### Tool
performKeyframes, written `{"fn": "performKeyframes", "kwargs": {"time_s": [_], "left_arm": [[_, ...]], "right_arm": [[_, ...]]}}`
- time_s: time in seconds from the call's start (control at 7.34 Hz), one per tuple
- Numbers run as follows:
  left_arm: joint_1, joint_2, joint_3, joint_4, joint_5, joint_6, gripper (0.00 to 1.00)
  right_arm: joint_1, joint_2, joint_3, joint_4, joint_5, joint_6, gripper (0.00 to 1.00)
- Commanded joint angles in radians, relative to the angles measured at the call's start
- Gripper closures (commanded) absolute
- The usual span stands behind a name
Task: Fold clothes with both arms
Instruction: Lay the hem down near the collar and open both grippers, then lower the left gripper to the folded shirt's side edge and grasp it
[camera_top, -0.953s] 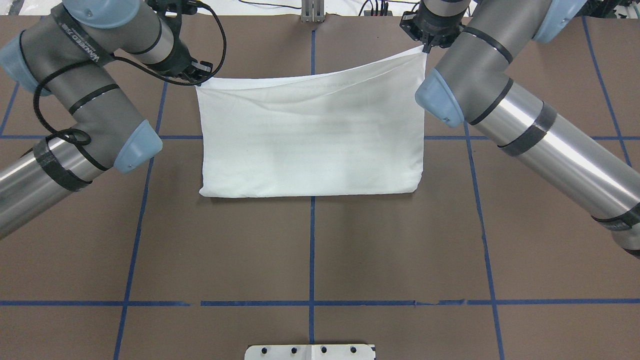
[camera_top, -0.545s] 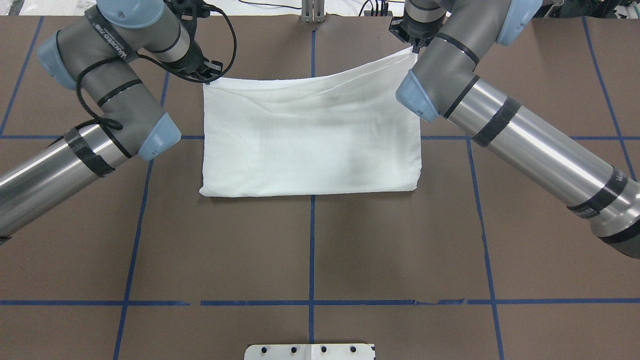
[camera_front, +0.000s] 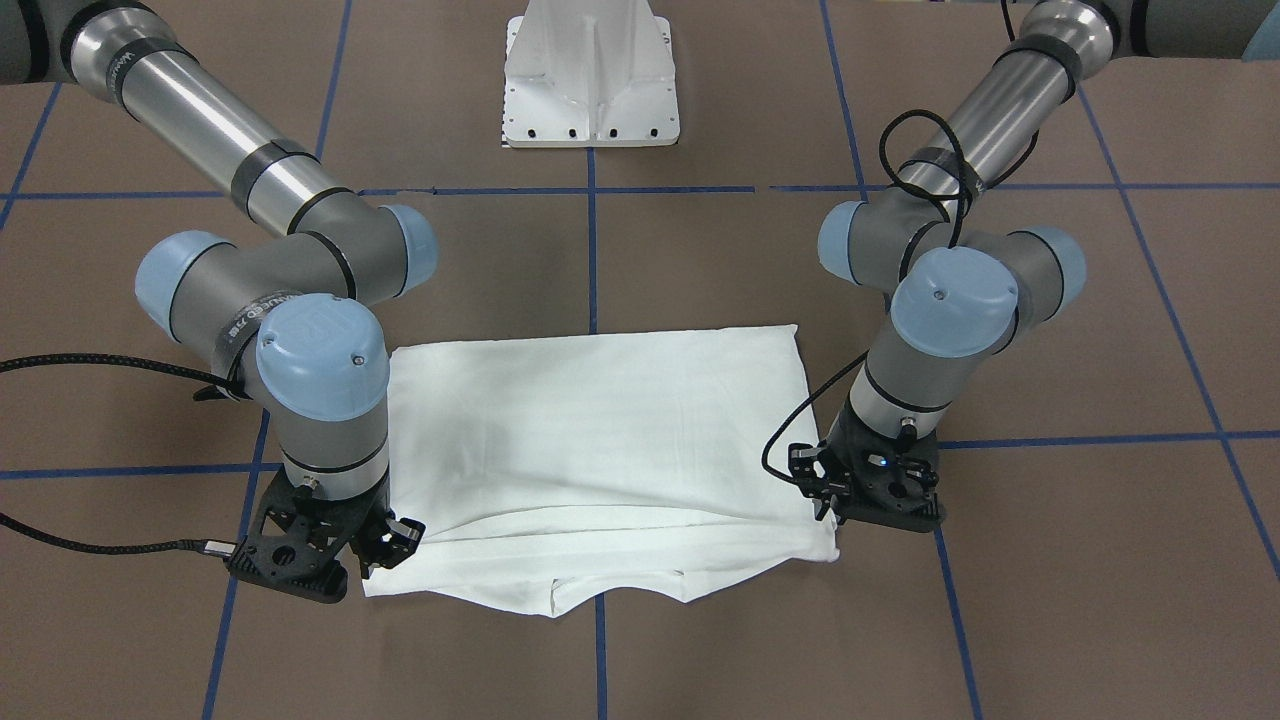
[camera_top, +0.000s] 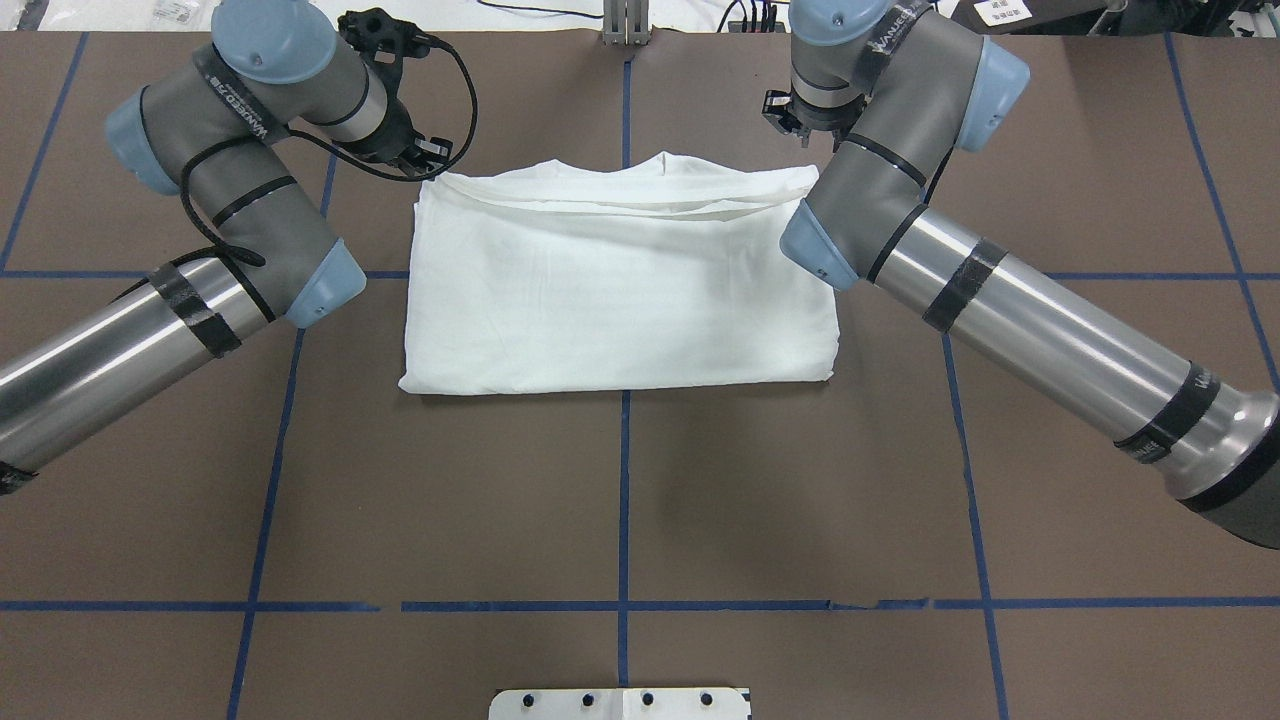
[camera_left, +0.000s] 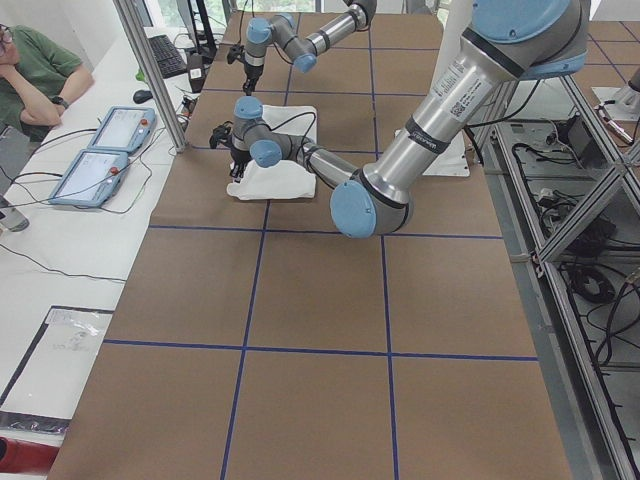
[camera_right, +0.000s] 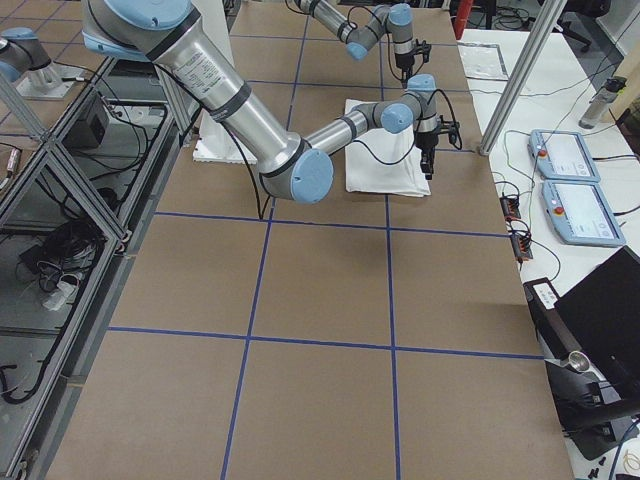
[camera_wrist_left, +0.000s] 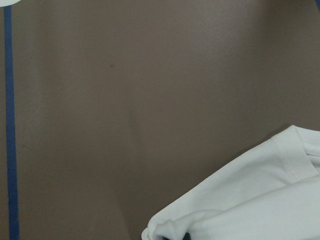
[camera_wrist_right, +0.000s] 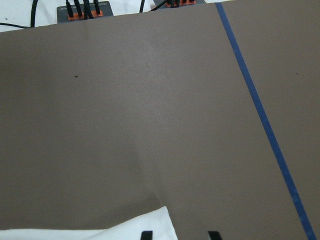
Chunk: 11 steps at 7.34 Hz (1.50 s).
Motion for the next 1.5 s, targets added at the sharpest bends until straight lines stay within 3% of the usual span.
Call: {"fn": "performKeyframes", "kwargs": {"time_s": [0.0,0.41,0.54,0.82,0.95,1.23,1.36], "left_arm": [[-0.002,0.04,-0.036,-0.017,-0.081,0.011,0.0],[0.074,0.318,-0.391,-0.023,-0.083,-0.108,0.0],[0.143,0.359,-0.424,-0.025,-0.068,-0.209,0.0],[0.252,0.362,-0.414,-0.043,0.051,-0.295,0.0],[0.268,0.362,-0.408,-0.055,0.053,-0.323,0.02],[0.277,0.361,-0.4,-0.055,0.053,-0.349,0.22],[0.277,0.361,-0.4,-0.055,0.053,-0.357,0.41]], "right_arm": [[0.048,-0.006,0.004,0.004,0.069,-0.096,0.0],[0.047,-0.038,0.007,0.065,0.069,-0.097,0.0],[0.047,-0.043,0.007,0.076,0.069,-0.097,0.0],[0.044,-0.043,0.01,0.079,0.069,-0.097,0.0],[0.044,-0.044,0.018,0.078,0.069,-0.097,0.0],[0.042,-0.044,0.02,0.079,0.069,-0.094,0.0],[0.041,-0.044,0.023,0.079,0.069,-0.091,0.0]]}}
